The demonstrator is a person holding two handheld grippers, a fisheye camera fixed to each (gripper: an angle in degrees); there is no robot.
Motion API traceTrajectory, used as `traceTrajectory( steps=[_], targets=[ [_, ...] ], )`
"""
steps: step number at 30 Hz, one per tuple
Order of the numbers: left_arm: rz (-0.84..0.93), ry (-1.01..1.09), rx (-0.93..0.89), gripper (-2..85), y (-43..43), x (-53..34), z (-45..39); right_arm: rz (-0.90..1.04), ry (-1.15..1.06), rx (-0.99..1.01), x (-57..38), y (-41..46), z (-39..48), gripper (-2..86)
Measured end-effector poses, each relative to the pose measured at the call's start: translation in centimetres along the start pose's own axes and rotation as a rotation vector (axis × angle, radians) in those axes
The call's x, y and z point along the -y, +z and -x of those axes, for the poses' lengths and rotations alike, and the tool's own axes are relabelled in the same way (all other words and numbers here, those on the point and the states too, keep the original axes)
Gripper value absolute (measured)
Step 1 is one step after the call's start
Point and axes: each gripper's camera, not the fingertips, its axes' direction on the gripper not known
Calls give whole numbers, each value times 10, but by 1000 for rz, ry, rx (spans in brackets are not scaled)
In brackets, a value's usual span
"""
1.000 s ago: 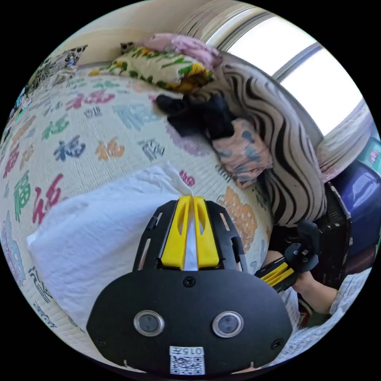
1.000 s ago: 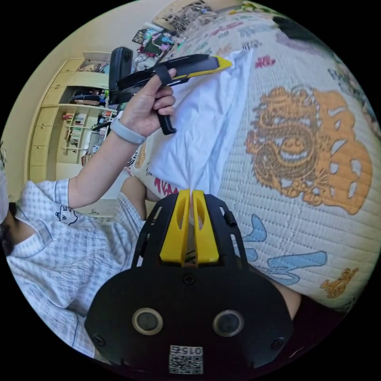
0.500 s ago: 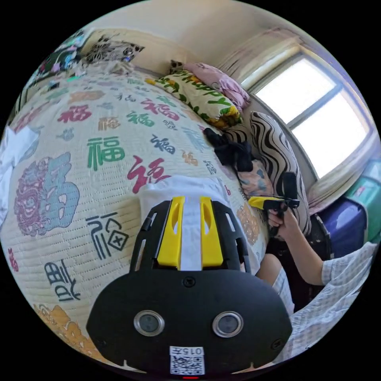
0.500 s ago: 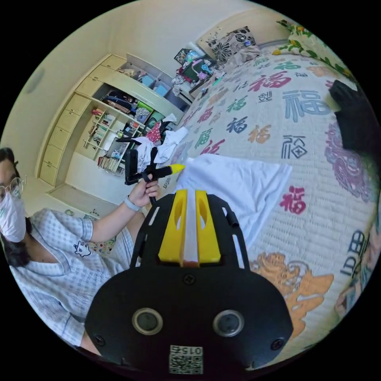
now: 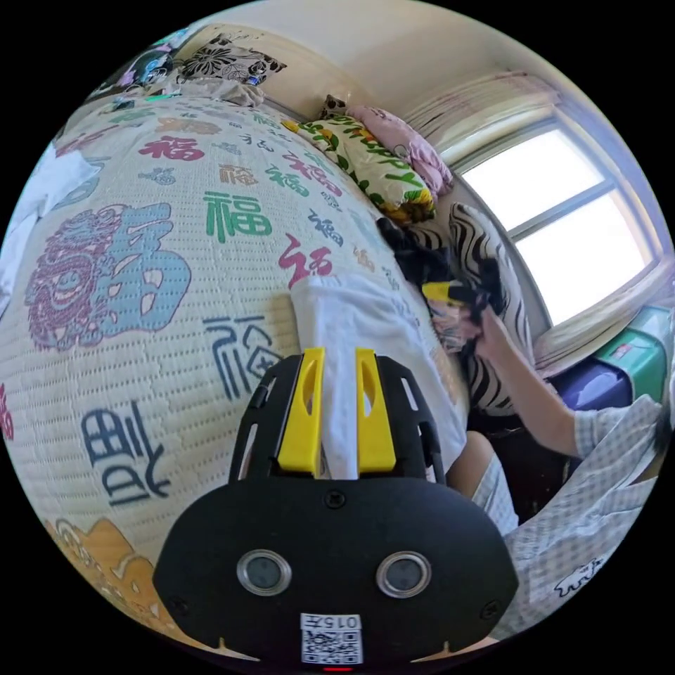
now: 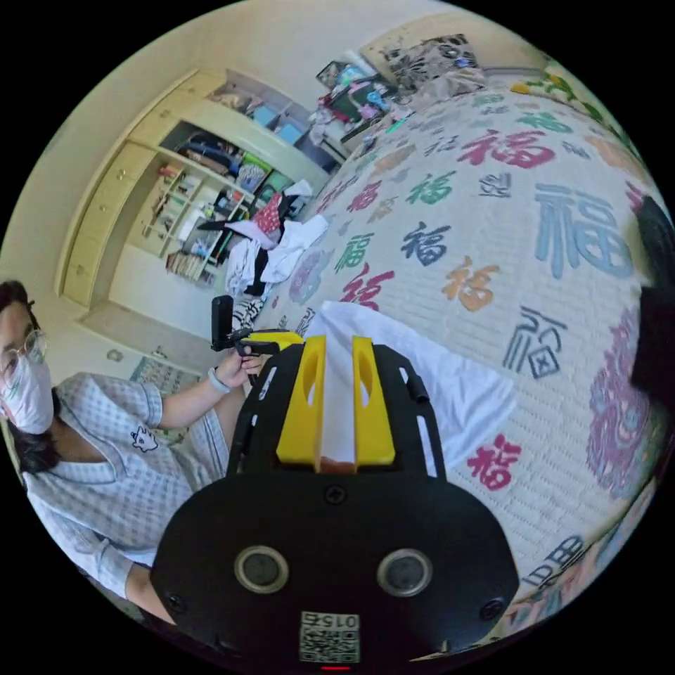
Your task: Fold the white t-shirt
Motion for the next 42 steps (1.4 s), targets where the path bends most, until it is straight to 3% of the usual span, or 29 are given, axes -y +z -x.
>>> traceTrajectory(
  steps=[4,13,15,20,23,28,35,38,42],
  targets=[
    [-10,10,64,72,0,-33,-12,293,-202,-74,75,81,48,98],
    [-23,6,33,71,-21,-52,-13,832,-195,7,128,205,41,51],
    [-27,2,21,69,-25,-55,-12,878,-196,-33,128,213,40,35],
    [-28,8,24,62,-33,-62,-14,879,-209,-57,130,215,40,4],
    [-19,22,36,61,-36,-64,-16,732,-183,-140,142,195,35,6],
    [-33,37,3,72,-57,-69,-22,649,-125,-243,128,172,28,61],
    [223,162,109,92,-68,-121,-50,454,-260,-174,11,70,72,91],
    [318,104,58,94,-82,-139,-48,488,-160,-272,-74,41,83,109],
    [299,-37,-22,90,-91,-155,-30,350,252,-285,-176,-10,51,131]
  ],
)
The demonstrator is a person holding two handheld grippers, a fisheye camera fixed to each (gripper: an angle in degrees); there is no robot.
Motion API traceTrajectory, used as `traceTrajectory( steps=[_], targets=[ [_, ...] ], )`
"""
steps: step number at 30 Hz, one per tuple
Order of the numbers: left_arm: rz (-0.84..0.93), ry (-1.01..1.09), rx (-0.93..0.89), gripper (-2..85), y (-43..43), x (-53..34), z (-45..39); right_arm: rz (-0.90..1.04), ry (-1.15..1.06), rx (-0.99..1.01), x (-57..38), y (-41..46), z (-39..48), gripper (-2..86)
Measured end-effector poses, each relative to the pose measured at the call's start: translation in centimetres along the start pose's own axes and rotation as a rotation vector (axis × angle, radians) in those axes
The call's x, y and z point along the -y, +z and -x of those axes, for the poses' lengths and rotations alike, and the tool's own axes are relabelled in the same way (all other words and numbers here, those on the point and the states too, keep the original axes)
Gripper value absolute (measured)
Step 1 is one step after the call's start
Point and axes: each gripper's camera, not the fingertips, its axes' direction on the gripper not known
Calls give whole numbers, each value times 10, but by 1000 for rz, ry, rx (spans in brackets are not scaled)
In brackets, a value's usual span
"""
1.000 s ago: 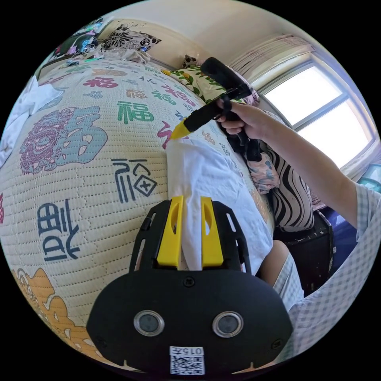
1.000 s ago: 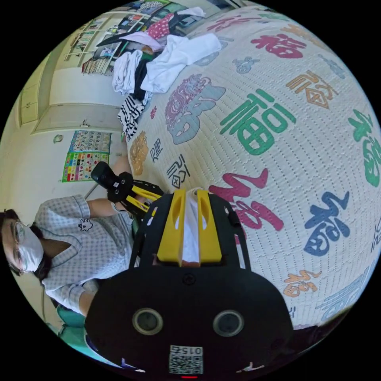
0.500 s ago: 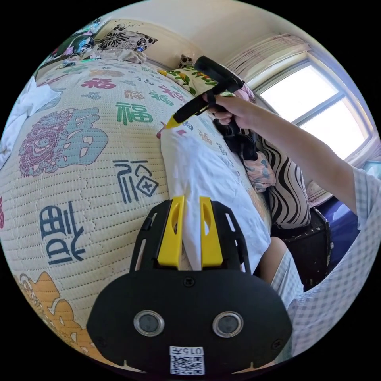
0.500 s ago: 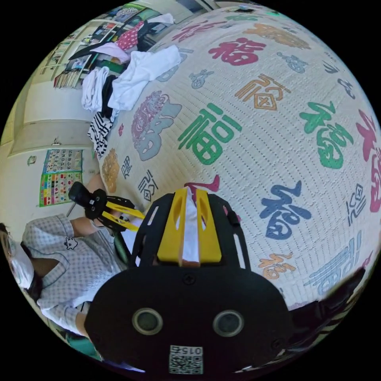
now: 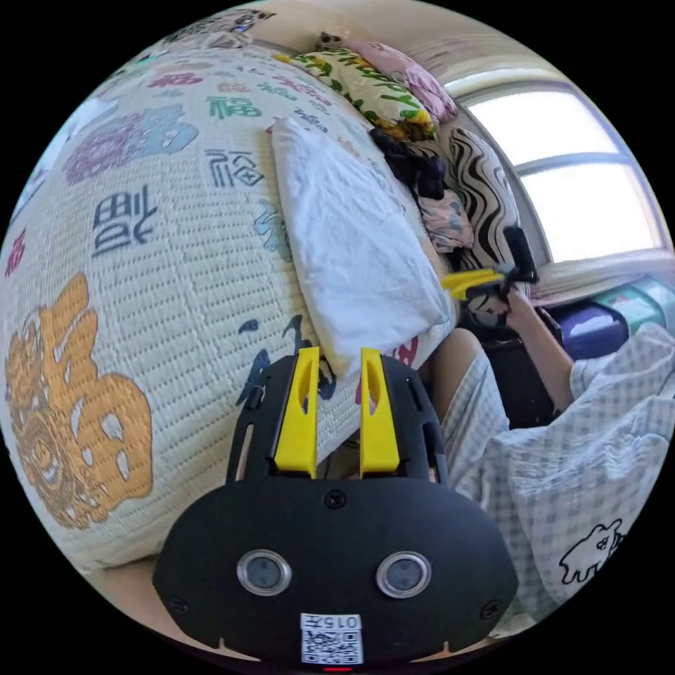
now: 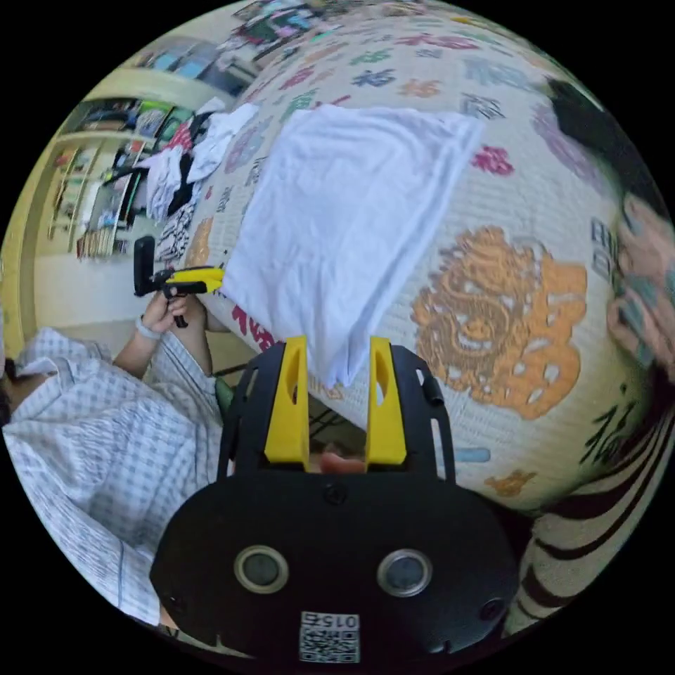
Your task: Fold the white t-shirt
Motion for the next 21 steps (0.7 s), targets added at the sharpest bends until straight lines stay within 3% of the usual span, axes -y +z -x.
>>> traceTrajectory(
  steps=[2,4,8,10,13,18,21],
  targets=[
    [-49,-72,-85,90,0,3,12,-104,144,150,-31,-5,-33,134],
    [-37,-105,-143,90,8,11,20,-200,209,438,-52,-7,-67,123],
    [-5,-116,-168,55,12,27,33,-104,198,476,-43,3,-86,97],
    [-11,-138,-223,36,4,28,41,-78,185,596,-38,2,-98,57],
    [-64,-177,-327,13,-24,15,51,-106,193,656,-51,-18,-107,44],
    [45,-168,-334,5,-45,-10,42,-16,161,704,-84,-40,-98,38],
    [33,-273,-449,3,-53,-29,54,-15,206,793,-103,-47,-101,39]
  ],
)
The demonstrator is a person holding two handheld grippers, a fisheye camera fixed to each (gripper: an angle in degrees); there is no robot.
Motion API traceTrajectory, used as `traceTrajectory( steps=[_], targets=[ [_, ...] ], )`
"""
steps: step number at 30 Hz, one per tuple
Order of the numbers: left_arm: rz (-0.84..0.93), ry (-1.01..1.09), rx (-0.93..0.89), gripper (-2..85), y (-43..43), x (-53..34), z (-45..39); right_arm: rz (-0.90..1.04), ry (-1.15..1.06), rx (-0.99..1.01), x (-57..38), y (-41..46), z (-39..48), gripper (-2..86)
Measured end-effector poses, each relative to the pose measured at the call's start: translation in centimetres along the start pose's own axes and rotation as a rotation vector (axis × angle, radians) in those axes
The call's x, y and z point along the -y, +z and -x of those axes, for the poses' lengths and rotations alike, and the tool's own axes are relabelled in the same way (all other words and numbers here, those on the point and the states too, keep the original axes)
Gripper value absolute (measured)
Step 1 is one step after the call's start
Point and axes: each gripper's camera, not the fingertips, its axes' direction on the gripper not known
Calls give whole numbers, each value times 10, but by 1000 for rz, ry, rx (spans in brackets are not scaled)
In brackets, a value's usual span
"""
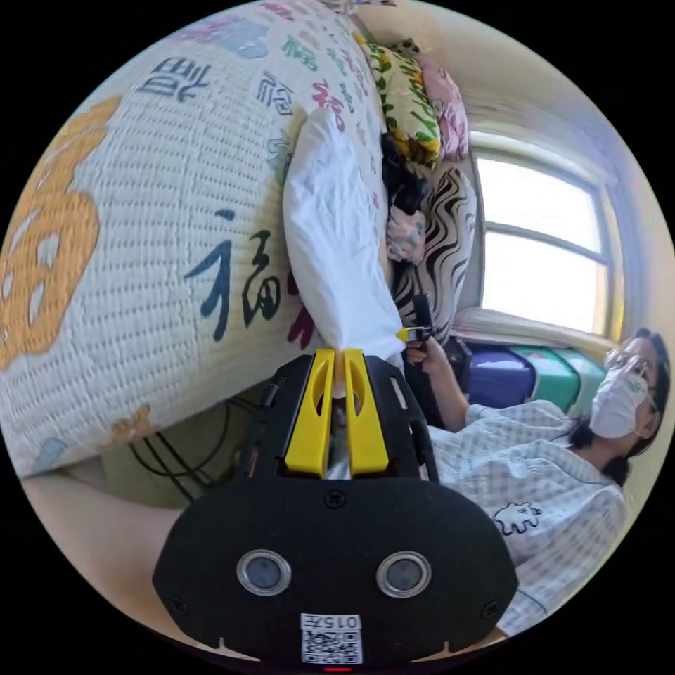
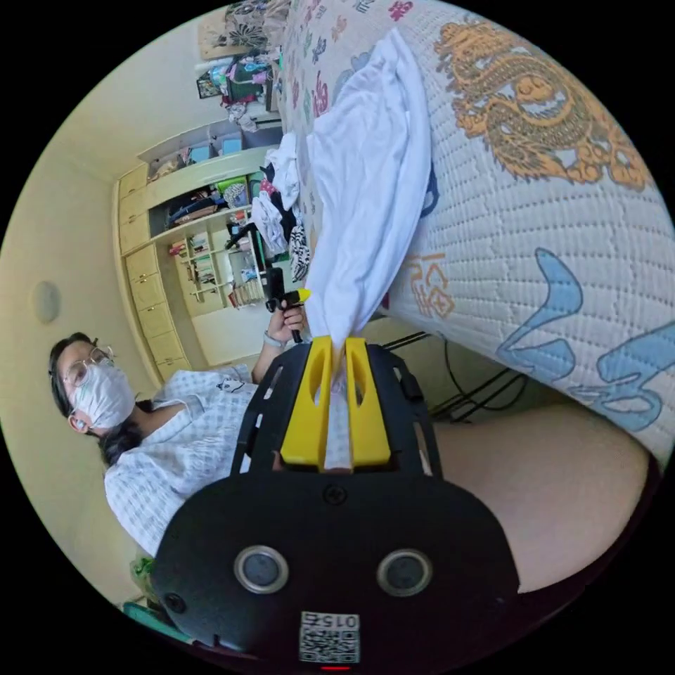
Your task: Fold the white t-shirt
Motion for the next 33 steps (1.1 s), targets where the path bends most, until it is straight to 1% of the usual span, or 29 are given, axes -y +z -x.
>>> traceTrajectory(
  steps=[2,3,4,6,9,12,14,17,19,22,24,26,27,28,29,30,31,32,33],
  targets=[
    [-58,-11,-105,3,-19,8,-2,-45,8,119,-4,-13,0,40],
    [-65,-3,-115,3,-23,14,-5,-66,1,184,-3,-23,1,40],
    [-70,25,-114,2,-29,30,-12,-84,-8,206,3,-34,5,40],
    [-82,54,-131,2,-38,61,-23,-103,-25,196,18,-52,14,40],
    [-140,57,-188,2,-55,120,-32,-145,-49,234,52,-83,26,39],
    [-160,-19,-212,4,-58,177,-21,-186,5,256,89,-107,19,39],
    [-177,-111,-237,7,-54,211,-2,-219,60,274,108,-117,7,39],
    [-200,-217,-271,18,-49,234,18,-275,138,307,129,-126,-15,45],
    [-220,-246,-315,33,-49,239,23,-298,165,326,138,-128,-28,56],
    [-270,-225,-369,59,-62,237,17,-358,145,356,136,-133,-33,78],
    [-322,-200,-369,62,-77,230,9,-421,110,374,128,-141,-32,84],
    [-354,-84,-294,58,-101,222,-21,-483,40,345,119,-150,-22,83],
    [-348,-37,-258,56,-104,220,-33,-493,-18,273,113,-152,-10,81],
    [-329,68,-173,53,-107,218,-62,-496,-94,164,109,-150,7,80],
    [-308,189,-58,52,-103,216,-95,-488,-138,105,107,-146,17,79],
    [-293,254,10,51,-98,215,-112,-455,-233,-8,107,-133,37,77],
    [-259,374,146,49,-80,214,-145,-419,-323,-122,109,-114,56,73],
    [-234,475,254,44,-58,213,-170,-404,-361,-175,112,-103,64,70],
    [-231,512,292,40,-48,213,-179,-386,-425,-268,118,-80,76,59]
  ],
)
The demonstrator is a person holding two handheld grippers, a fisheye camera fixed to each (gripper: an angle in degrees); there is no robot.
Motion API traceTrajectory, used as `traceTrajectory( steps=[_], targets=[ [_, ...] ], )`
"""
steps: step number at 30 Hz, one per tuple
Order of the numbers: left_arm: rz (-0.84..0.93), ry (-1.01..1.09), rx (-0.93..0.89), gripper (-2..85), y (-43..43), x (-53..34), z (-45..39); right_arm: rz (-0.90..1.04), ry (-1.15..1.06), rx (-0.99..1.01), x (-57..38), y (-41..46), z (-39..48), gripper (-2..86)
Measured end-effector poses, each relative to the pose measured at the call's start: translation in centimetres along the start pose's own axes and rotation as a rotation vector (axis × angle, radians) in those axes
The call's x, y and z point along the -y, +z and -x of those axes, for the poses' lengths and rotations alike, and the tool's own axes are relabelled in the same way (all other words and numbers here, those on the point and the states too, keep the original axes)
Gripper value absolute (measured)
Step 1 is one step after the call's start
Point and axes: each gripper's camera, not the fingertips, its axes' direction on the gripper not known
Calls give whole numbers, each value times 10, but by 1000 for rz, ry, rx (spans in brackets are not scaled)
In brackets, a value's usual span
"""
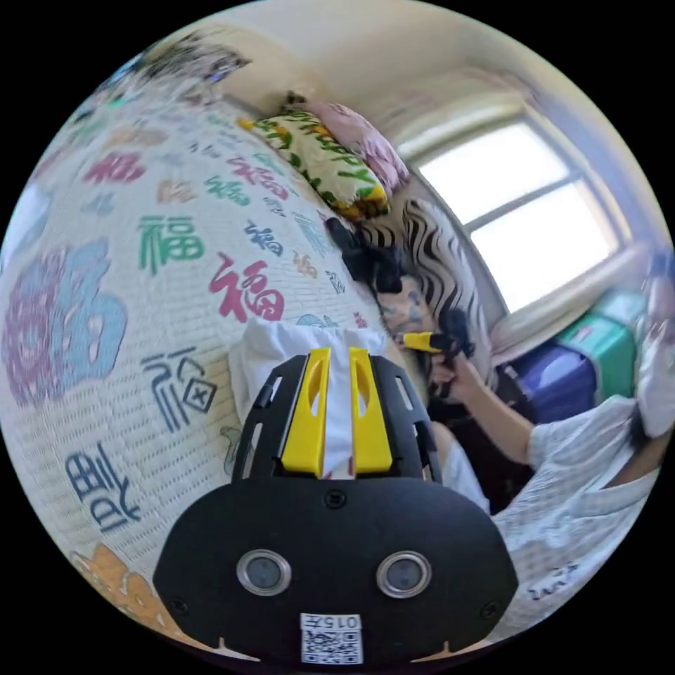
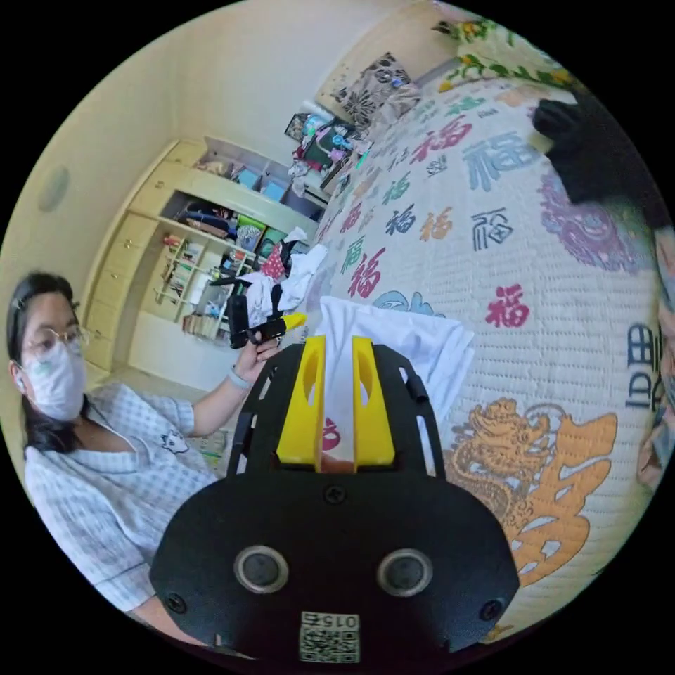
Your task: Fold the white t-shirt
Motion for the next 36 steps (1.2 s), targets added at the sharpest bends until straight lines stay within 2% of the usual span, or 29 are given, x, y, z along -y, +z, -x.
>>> traceTrajectory(
  steps=[3,6,10,12,15,17,21,23,25,29,32,36],
  targets=[
    [45,85,128,9,36,9,-21,39,-88,-155,7,54,11,15],
    [38,36,283,-4,35,8,-7,42,32,-342,4,80,-17,0],
    [-9,-81,320,-6,-7,6,16,-137,163,-318,-13,62,-51,-1],
    [-11,-108,286,-2,-26,9,18,-133,175,-263,-19,56,-58,3],
    [-35,-143,108,23,-75,5,28,-114,132,-57,-37,43,-61,38],
    [39,-211,0,86,-110,1,55,-65,155,37,-48,40,-70,85],
    [162,-294,-192,132,-127,4,103,101,261,126,-60,63,-110,149],
    [161,-317,-332,127,-121,18,120,118,266,199,-55,83,-124,145],
    [194,-300,-397,118,-108,33,119,155,242,325,-42,118,-135,141],
    [317,-235,-512,95,-77,70,100,250,191,361,-24,166,-139,124],
    [345,-229,-509,70,-88,85,93,264,201,335,-23,187,-145,79],
    [287,-242,-503,49,-141,86,83,202,179,274,-31,197,-132,41]
  ],
)
